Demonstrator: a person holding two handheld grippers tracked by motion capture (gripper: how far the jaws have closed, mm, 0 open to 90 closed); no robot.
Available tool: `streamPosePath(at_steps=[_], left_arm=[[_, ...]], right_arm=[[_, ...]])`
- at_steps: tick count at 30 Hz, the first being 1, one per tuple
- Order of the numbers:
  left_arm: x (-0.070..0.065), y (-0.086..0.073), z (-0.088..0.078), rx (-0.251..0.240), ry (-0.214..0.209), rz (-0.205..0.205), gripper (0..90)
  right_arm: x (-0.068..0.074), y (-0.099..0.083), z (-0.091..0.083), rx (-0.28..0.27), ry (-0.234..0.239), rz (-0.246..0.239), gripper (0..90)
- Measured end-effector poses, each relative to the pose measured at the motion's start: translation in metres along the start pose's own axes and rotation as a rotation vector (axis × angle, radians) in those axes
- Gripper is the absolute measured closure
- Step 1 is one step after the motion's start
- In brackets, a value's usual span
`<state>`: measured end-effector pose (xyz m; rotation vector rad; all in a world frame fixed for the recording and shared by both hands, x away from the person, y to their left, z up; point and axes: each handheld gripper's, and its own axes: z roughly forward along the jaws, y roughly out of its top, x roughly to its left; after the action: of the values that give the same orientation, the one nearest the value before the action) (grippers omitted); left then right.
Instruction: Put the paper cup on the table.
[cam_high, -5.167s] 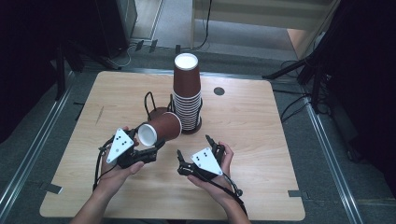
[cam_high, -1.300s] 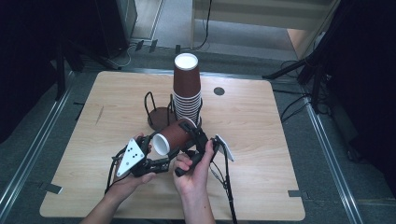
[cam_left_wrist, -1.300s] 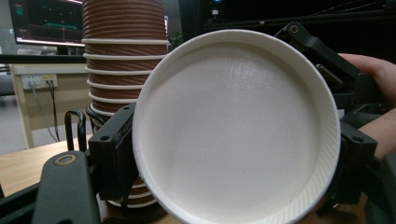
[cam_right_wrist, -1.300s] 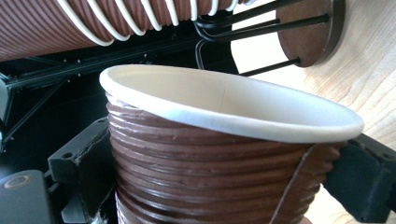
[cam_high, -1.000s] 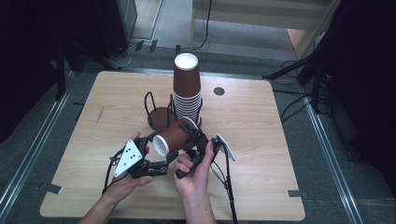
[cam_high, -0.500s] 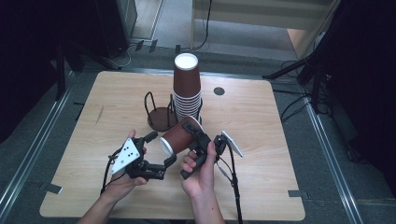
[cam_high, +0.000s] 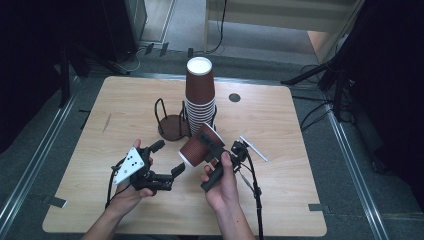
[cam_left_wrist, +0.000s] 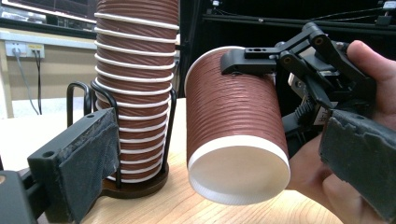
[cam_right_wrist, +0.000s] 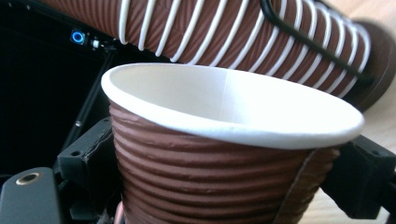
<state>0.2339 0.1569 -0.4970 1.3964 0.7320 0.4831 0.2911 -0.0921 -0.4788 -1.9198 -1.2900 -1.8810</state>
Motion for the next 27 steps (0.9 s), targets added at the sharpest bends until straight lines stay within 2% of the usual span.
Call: streamPosePath(at_steps=[1, 4, 6, 8, 11, 17, 22, 27], left_arm=[[0.0, 0.0, 0.0, 0.002, 0.001, 0.001, 0.0], [0.001, 0.0, 0.0, 0.009, 0.003, 0.001, 0.0], [0.001, -0.001, -0.001, 0.01, 0.003, 0.001, 0.0], [0.001, 0.0, -0.001, 0.009, 0.004, -0.002, 0.0], [0.002, 0.001, -0.003, 0.009, -0.001, -0.021, 0.0], [0.005, 0.0, -0.006, 0.022, 0.015, -0.028, 0.0], [0.007, -0.001, -0.01, 0.033, 0.035, -0.031, 0.0], [0.011, 0.0, -0.016, 0.031, 0.061, -0.029, 0.0]], right_arm=[[0.0, 0.001, -0.001, -0.003, -0.003, -0.026, 11.0], [0.001, 0.003, -0.003, -0.011, -0.011, -0.065, 11.0], [0.001, 0.005, -0.004, -0.013, -0.015, -0.076, 11.0], [0.001, 0.006, -0.005, -0.025, -0.037, -0.103, 11.0], [0.001, 0.008, -0.008, -0.01, -0.043, -0.126, 11.0], [-0.006, 0.019, -0.02, -0.031, -0.091, -0.212, 11.0], [-0.012, 0.027, -0.03, -0.061, -0.105, -0.231, 10.9], [-0.019, 0.029, -0.035, -0.095, -0.096, -0.246, 10.9]])
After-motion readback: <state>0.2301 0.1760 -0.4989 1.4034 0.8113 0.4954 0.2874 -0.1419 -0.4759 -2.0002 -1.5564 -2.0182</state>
